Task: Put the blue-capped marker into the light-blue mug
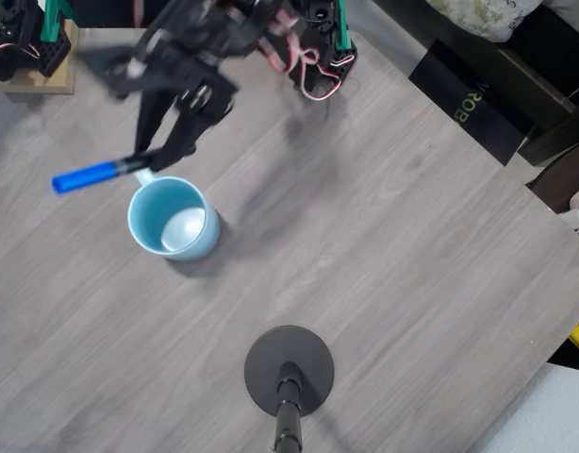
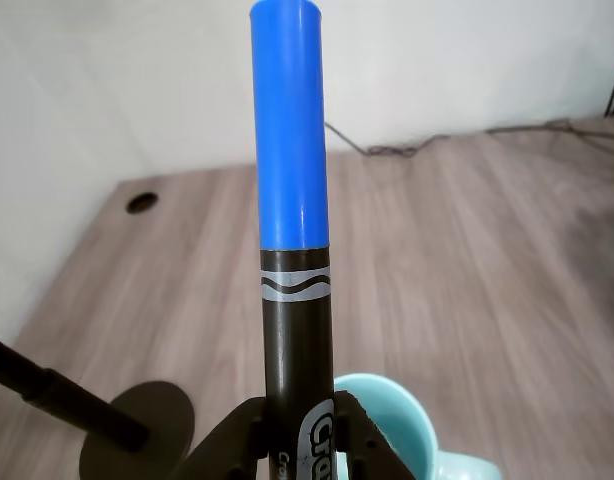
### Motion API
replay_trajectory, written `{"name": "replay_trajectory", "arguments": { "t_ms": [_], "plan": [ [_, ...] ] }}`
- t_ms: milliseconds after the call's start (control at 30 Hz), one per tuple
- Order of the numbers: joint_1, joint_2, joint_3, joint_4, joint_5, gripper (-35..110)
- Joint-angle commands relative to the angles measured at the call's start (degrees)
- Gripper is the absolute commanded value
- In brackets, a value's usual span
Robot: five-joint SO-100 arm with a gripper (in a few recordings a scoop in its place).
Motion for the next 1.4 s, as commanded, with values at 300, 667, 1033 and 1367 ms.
{"name": "replay_trajectory", "arguments": {
  "t_ms": [300, 667, 1033, 1367],
  "plan": [
    [6.94, 2.11, -0.97, -11.78, -6.86, 0],
    [11.69, -7.03, -0.97, -26.72, -4.75, 0],
    [0.26, 7.29, -0.97, 0.7, 1.58, 0],
    [0.62, 11.25, 12.74, 1.23, 3.96, 0]
  ]
}}
